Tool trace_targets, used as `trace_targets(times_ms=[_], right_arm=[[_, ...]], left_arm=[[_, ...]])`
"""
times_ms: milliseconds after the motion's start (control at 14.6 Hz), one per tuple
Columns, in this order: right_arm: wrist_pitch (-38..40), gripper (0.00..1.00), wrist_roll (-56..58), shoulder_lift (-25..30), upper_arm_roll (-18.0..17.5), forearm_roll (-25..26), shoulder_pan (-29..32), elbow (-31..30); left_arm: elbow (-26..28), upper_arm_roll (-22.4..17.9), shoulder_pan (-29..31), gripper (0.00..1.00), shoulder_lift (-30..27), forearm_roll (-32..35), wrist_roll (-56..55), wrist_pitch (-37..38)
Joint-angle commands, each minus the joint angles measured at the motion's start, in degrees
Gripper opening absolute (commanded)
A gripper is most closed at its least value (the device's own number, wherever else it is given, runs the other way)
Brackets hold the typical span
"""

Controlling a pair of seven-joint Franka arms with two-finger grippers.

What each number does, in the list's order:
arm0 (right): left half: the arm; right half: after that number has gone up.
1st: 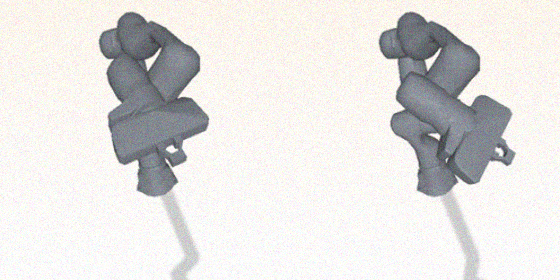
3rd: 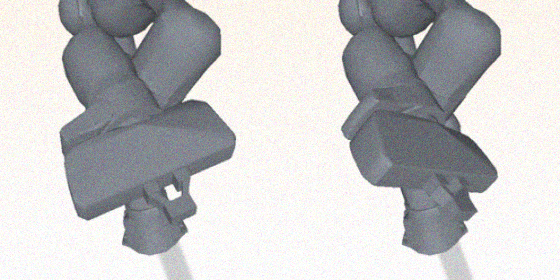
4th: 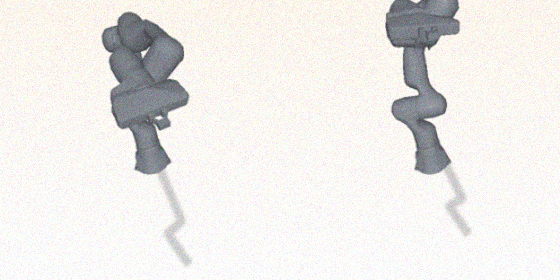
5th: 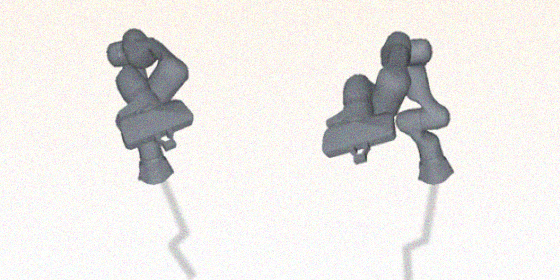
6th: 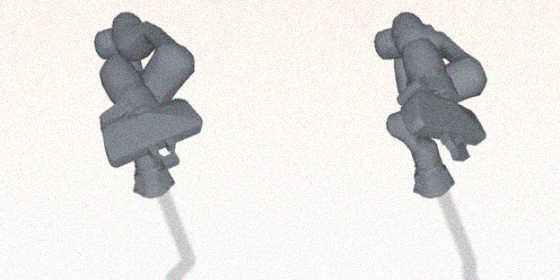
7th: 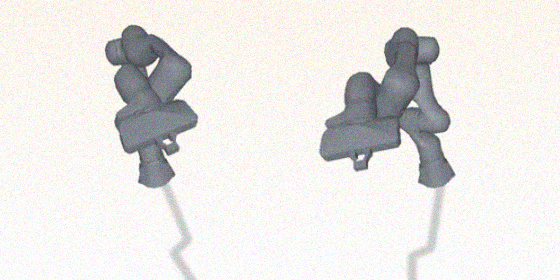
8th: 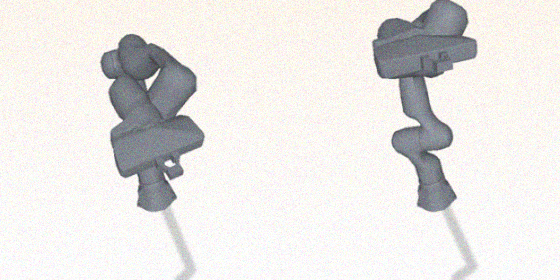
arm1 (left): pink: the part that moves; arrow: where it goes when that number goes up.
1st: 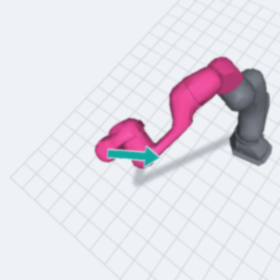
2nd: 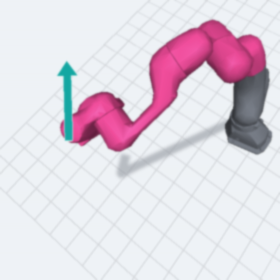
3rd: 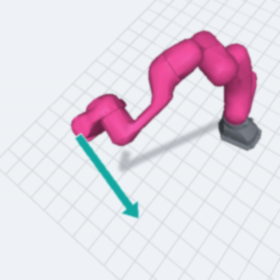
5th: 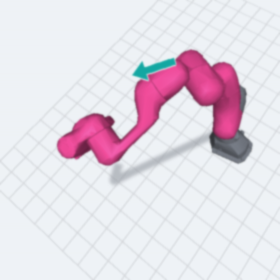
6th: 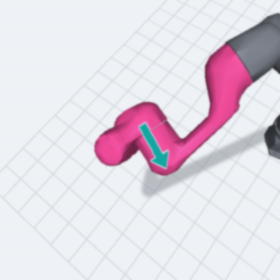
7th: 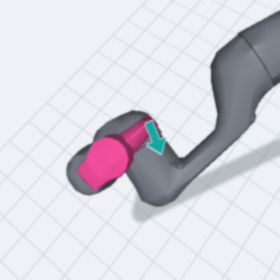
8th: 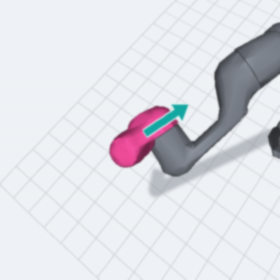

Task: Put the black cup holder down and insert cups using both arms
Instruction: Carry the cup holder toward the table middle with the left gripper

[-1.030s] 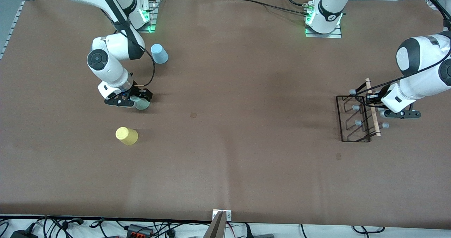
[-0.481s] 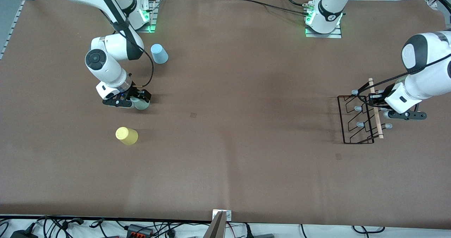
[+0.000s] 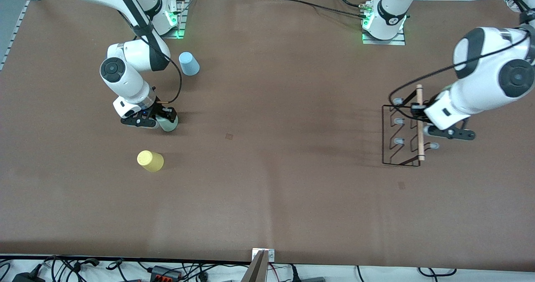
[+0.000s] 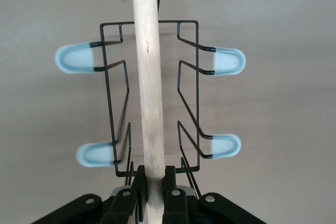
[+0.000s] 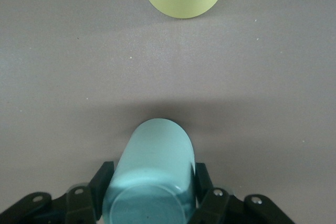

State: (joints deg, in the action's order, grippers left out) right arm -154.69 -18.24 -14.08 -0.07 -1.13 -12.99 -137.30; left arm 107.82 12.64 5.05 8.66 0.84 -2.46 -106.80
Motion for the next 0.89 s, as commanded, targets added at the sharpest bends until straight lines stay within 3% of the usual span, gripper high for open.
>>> trace_targets(times_ms=[0,206,343,549,824], right_arm=[[0.78,0.15,0.84,3.17,-0.02,-0.54,-0.01,0.01],[10.42,0.15,0.93,8.78,-0.02,-0.11,-0.01,2.55],[15.97,0.15,1.36,11.95,-0.02,0.25,-0.01,4.05],[20.56,0.15,4.70,14.07,0.07,0.25,0.34,5.54],[21.80,0.15,4.44,13.99,0.16,0.25,0.43,6.34]], left_arm=[[-1.91,7.01,0.31,0.01,-0.05,-1.28,-8.49,1.60],[-2.88,15.10,-0.91,0.01,2.49,-1.20,-21.67,-0.41],[-3.14,18.02,-3.28,0.01,4.60,-1.11,-28.09,-4.62],[-5.42,18.21,-9.95,0.01,8.46,-0.67,-35.39,-8.50],[-13.67,18.12,-17.07,0.01,16.28,-0.32,-41.48,-9.39]])
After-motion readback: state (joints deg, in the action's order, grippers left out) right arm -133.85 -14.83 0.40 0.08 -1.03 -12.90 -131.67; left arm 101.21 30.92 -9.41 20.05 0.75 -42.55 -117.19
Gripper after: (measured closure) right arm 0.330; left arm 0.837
